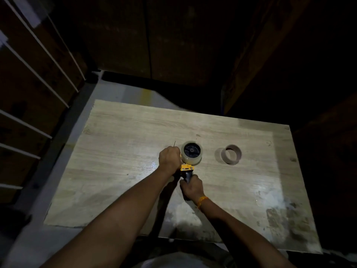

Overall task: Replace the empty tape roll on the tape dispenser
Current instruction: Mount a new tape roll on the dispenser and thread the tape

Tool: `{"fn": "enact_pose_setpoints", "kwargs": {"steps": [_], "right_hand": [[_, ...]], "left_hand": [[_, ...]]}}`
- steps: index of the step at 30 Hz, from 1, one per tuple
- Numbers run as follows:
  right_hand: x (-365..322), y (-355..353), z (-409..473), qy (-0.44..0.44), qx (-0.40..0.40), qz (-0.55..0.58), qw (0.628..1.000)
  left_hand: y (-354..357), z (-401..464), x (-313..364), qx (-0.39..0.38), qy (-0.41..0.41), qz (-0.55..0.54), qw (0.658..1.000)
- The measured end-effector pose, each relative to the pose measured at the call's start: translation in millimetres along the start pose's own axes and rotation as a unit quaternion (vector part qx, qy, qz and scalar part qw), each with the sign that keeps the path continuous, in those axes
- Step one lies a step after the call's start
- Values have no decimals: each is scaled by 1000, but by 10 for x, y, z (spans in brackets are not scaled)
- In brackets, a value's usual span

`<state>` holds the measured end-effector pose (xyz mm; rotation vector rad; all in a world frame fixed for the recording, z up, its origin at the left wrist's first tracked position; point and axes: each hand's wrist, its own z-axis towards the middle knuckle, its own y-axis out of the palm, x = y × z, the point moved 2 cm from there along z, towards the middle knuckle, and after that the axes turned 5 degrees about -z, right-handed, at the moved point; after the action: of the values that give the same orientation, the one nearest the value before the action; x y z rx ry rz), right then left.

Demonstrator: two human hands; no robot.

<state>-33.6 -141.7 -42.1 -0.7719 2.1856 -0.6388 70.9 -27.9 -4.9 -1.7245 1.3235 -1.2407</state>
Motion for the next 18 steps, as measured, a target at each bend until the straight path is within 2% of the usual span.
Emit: {"fn": "enact_pose_setpoints", "kwargs": {"steps": [5, 10, 18], "right_hand": [[-98, -133, -46, -16, 11, -12, 1000], [-129, -275, -69, -5, 31, 22, 999], [-155, -443, -93, 43, 43, 91, 994]], "left_hand": [[-124, -42, 23, -11, 124, 42, 991], [-272, -122, 63, -17, 140, 70, 988], [-471, -151, 81, -19, 125, 6, 992]]}}
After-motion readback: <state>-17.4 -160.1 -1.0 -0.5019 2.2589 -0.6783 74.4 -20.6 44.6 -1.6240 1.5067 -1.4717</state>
